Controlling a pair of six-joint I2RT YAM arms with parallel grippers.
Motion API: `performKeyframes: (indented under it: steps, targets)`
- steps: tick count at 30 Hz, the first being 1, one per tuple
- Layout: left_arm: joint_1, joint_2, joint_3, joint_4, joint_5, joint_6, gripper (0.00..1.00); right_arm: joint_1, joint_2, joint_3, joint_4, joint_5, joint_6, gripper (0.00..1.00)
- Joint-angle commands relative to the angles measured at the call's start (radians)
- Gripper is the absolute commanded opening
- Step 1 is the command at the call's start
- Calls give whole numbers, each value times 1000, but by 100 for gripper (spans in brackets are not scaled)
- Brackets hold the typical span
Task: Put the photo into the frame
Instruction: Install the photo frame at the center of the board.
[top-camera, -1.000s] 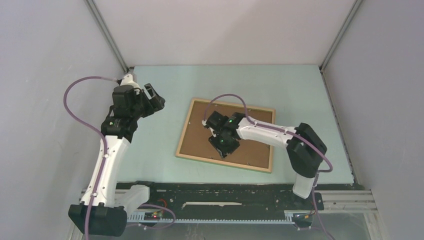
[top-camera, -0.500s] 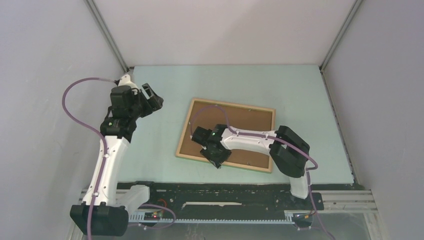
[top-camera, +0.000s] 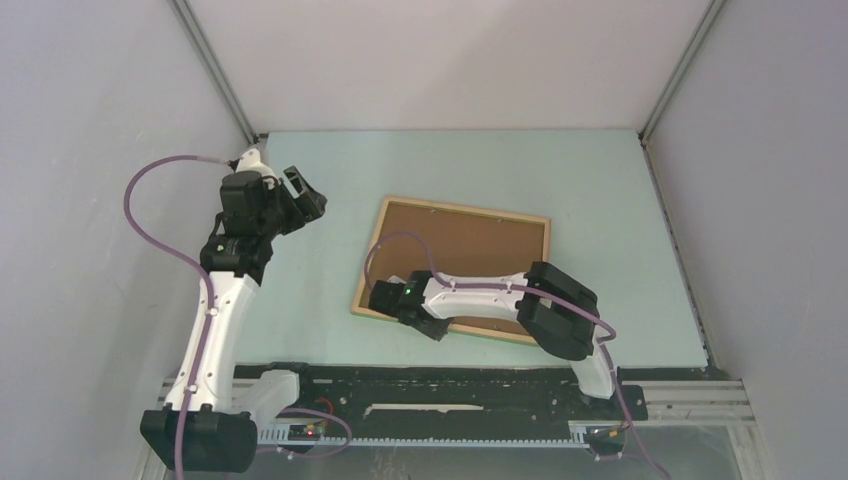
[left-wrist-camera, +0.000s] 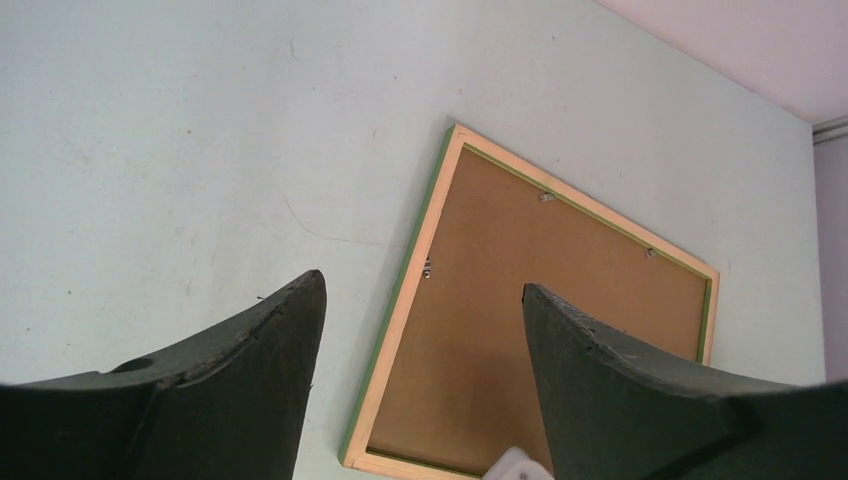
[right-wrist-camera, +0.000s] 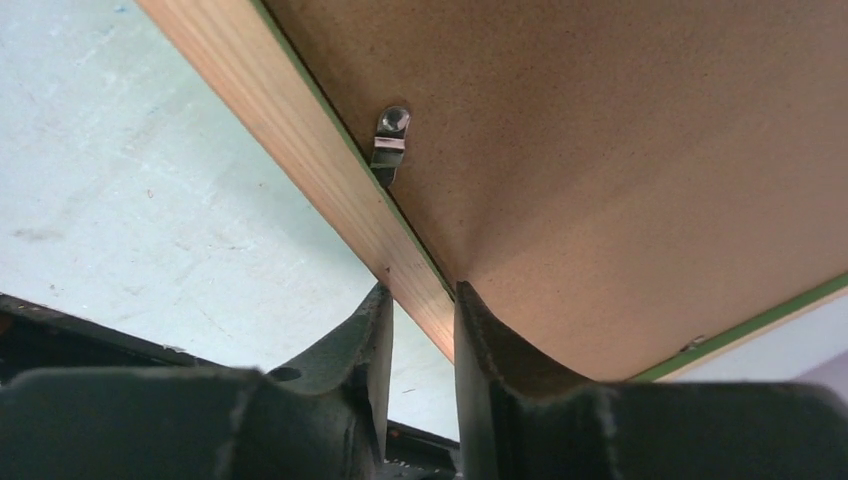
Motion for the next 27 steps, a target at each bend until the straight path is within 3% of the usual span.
performKeyframes:
  steps: [1,4,8,14,16,18,20,24,27]
  targets:
    - [9,-7,-25,33,10,-11,78,22,35,-3,54,117,-23,29]
    - [9,-4,-25,33,2,-10,78,19,21,-24,82,128,-39,20]
    - [10,2,-24,32,-12,-7,78,10,-37,-56,119,114,-55,0]
    - [9,-54,-1,-12,-180,-10,79,-79,-208,-40,114,-49,-48,0]
    - [9,-85,-6,-21,-177,-32,80,-132,-259,-13,95,-130,-31,0]
    - [9,-102,-2,-58,-118,-80,81,-188,-288,25,72,-202,-24,0]
    - [9,-114,-34,-91,41,-169,81,-241,-306,51,59,-272,-16,0]
    - [9,-157,-219,-50,336,-406,82,-303,-325,78,76,-382,12,0]
    - [-24,-244,-385,61,429,-596,84,-330,-324,79,98,-421,35,0]
